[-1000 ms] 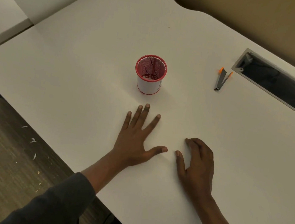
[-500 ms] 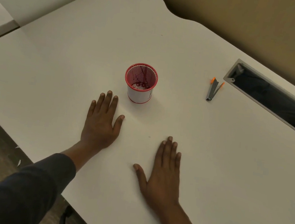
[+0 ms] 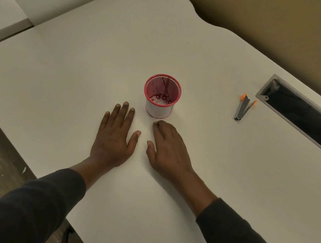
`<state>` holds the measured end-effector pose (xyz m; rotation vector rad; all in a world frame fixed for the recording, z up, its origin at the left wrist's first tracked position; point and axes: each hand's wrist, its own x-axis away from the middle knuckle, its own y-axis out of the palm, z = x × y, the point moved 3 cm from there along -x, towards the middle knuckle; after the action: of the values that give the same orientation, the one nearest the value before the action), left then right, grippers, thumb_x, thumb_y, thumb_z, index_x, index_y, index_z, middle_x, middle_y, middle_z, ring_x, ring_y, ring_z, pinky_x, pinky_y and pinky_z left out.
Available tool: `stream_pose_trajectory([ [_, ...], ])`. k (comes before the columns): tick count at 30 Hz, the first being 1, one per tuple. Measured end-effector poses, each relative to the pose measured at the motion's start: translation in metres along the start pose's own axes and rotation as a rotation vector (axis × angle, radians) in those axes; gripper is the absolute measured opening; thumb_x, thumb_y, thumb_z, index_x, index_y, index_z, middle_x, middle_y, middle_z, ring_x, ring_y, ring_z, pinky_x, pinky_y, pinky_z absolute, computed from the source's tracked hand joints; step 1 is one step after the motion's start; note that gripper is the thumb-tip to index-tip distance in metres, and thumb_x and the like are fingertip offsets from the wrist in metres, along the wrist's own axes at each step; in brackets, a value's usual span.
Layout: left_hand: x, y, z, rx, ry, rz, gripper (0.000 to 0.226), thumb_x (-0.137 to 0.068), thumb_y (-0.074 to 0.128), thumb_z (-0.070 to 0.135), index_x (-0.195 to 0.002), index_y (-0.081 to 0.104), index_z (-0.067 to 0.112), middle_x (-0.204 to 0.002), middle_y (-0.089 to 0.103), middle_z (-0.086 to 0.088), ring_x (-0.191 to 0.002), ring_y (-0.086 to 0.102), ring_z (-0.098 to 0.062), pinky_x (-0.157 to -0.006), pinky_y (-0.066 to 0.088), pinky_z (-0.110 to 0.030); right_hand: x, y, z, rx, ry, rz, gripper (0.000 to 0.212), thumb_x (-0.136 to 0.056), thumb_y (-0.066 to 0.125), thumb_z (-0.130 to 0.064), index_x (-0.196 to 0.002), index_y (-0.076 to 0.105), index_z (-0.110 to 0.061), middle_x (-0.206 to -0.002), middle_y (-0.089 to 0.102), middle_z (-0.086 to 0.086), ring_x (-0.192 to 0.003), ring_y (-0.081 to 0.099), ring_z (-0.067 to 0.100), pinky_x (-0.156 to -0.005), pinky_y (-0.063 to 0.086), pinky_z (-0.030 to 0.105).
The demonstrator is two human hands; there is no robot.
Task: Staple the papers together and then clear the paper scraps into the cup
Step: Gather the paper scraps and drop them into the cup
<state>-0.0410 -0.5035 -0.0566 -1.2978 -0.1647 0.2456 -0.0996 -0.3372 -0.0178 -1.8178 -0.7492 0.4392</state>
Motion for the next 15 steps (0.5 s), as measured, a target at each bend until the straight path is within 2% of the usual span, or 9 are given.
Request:
stream_pose_trajectory([
  [2, 0.000, 0.000, 0.000, -0.002, -0.001, 0.001, 0.071, -0.100, 0.026, 0.052, -0.161, 0.018, 0.016, -0.171, 0.011, -0.006, -0.158, 0.007, -0.024, -0.127, 0.014, -0.048, -0.005, 0.002, 0.000, 0.046, -0.028, -0.044, 0.059, -0.099, 0.042, -0.037, -0.148, 0.040, -0.003, -0.152, 0.043, 0.016, -0.141, 0.040, 0.030, -0.118, 0.027, 0.036],
  [4, 0.001, -0.001, 0.001, -0.001, 0.002, 0.002, 0.071, -0.100, 0.026, 0.052, -0.161, 0.018, 0.016, -0.171, 0.011, -0.006, -0.158, 0.006, -0.024, -0.128, 0.013, -0.048, 0.003, 0.002, 0.006, 0.070, -0.049, -0.064, 0.058, -0.099, 0.043, -0.036, -0.145, 0.044, -0.001, -0.148, 0.048, 0.017, -0.136, 0.045, 0.031, -0.115, 0.034, 0.040],
  [9, 0.001, -0.002, 0.001, 0.002, -0.002, -0.007, 0.070, -0.101, 0.027, 0.051, -0.162, 0.016, 0.017, -0.171, 0.008, -0.005, -0.158, 0.004, -0.024, -0.128, 0.011, -0.048, 0.058, -0.004, 0.029, 0.081, -0.151, -0.054, 0.055, -0.096, 0.046, -0.035, -0.137, 0.054, 0.002, -0.138, 0.057, 0.017, -0.126, 0.054, 0.032, -0.108, 0.045, 0.042],
  [11, 0.001, -0.002, 0.002, -0.001, -0.004, -0.012, 0.071, -0.101, 0.026, 0.051, -0.162, 0.016, 0.017, -0.171, 0.007, -0.005, -0.158, 0.003, -0.024, -0.128, 0.010, -0.047, 0.071, -0.010, 0.033, 0.046, -0.135, -0.038, 0.059, -0.099, 0.046, -0.041, -0.145, 0.046, -0.004, -0.147, 0.050, 0.012, -0.137, 0.046, 0.027, -0.112, 0.040, 0.043],
  [13, 0.001, -0.002, 0.002, 0.001, -0.009, -0.010, 0.071, -0.101, 0.025, 0.052, -0.162, 0.016, 0.017, -0.171, 0.007, -0.005, -0.158, 0.003, -0.024, -0.128, 0.010, -0.047, 0.081, -0.015, 0.038, 0.052, -0.052, -0.049, 0.070, -0.100, 0.039, -0.053, -0.156, 0.027, -0.013, -0.161, 0.031, 0.006, -0.150, 0.026, 0.021, -0.122, 0.025, 0.040],
  [15, 0.001, -0.003, 0.002, 0.002, -0.006, 0.002, 0.070, -0.101, 0.028, 0.051, -0.161, 0.019, 0.015, -0.171, 0.011, -0.007, -0.158, 0.007, -0.025, -0.128, 0.012, -0.048, 0.092, -0.016, 0.043, 0.090, 0.043, -0.049, 0.078, -0.099, 0.030, -0.062, -0.159, 0.012, -0.015, -0.167, 0.012, 0.002, -0.154, 0.007, 0.017, -0.125, 0.013, 0.038],
])
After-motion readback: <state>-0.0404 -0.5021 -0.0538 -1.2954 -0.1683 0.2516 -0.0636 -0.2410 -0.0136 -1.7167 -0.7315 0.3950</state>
